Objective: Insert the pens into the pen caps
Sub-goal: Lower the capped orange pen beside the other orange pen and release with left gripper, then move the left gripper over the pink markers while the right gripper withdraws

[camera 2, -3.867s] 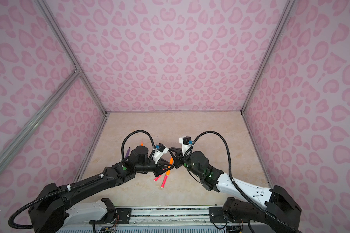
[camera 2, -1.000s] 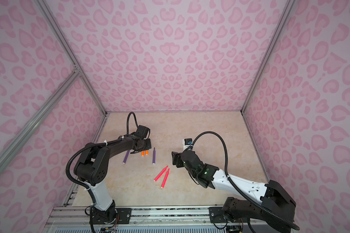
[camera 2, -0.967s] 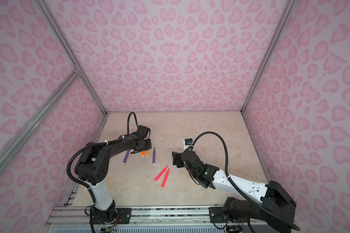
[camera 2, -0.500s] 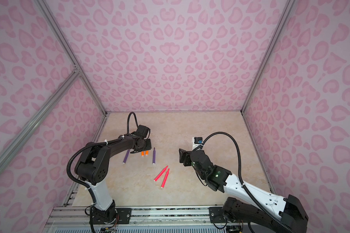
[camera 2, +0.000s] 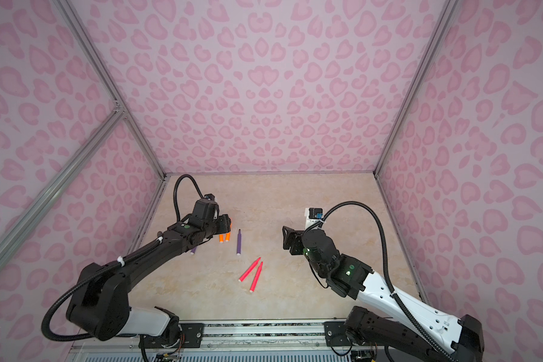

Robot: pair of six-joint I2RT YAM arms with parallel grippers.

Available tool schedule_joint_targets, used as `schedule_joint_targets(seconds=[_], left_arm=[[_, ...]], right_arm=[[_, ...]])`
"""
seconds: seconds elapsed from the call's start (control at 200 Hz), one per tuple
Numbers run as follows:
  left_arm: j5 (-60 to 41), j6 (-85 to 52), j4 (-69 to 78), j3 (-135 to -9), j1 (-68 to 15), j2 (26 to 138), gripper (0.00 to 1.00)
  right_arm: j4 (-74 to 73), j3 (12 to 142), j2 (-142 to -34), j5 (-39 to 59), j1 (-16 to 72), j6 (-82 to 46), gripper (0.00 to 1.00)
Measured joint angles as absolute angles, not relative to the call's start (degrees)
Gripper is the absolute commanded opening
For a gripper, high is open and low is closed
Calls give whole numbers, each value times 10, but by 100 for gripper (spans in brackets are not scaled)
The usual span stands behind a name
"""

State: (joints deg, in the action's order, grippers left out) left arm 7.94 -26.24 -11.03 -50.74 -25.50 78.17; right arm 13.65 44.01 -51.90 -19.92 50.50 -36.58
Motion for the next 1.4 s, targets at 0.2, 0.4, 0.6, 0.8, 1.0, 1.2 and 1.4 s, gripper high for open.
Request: schedule_joint_targets(seconds=[0.2,0.4,0.6,0.8,1.0,1.2,1.4], left_arm=[[83,-218,-27,-444,-342,654,66],[79,-167,17,-427,-412,616,63],[50,-184,2,-418,-460,579,61],[39,-262,-95,-377,-487,499,62],[27,-288,-183,-384,-497,502,59],[13,-277,-208,-370,-507,489,57],[13,-264,-213,-362,-546,573,52]], right_arm=[[159,444,-513,-215,502,-373,86],[149,449,-521,-225,490,-371,86],[130,428,-472,-239,437,-371,87],[109,358,-418,-189,364,-380,87],[80,367,-401,-104,339,-440,97],[55,377,-377,-19,339,-476,98],[81,390,-343,-83,337,-458,98]])
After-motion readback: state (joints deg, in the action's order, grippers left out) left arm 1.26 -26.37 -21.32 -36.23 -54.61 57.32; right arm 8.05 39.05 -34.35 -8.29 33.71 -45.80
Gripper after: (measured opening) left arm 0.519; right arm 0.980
